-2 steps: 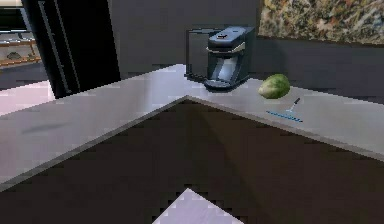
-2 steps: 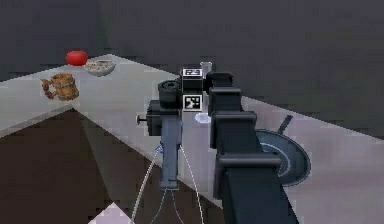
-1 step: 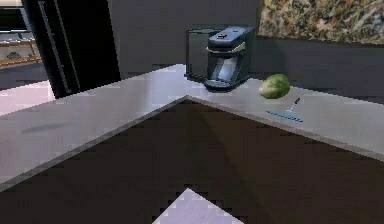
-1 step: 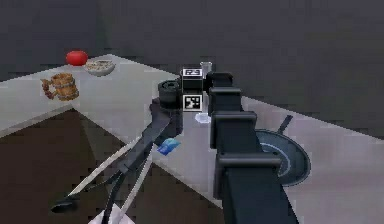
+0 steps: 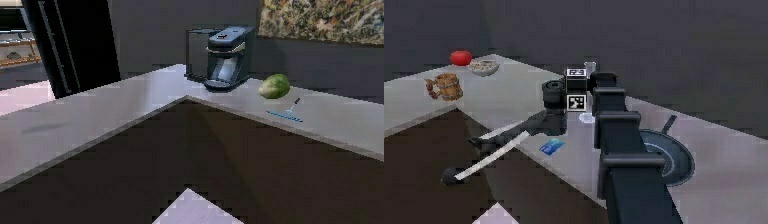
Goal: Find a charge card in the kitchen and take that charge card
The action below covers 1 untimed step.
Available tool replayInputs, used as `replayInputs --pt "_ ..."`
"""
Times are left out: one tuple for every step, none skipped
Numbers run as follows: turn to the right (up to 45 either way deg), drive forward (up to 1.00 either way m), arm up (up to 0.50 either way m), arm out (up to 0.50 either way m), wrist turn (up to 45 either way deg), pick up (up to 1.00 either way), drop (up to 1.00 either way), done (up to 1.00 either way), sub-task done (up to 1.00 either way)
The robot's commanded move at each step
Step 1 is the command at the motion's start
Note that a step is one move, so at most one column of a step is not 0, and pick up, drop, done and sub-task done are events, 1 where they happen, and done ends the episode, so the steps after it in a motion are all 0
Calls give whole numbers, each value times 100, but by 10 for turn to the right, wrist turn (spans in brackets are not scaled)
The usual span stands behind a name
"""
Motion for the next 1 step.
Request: replayInputs --pt "0 0 0 0 450 0 0 0 0"
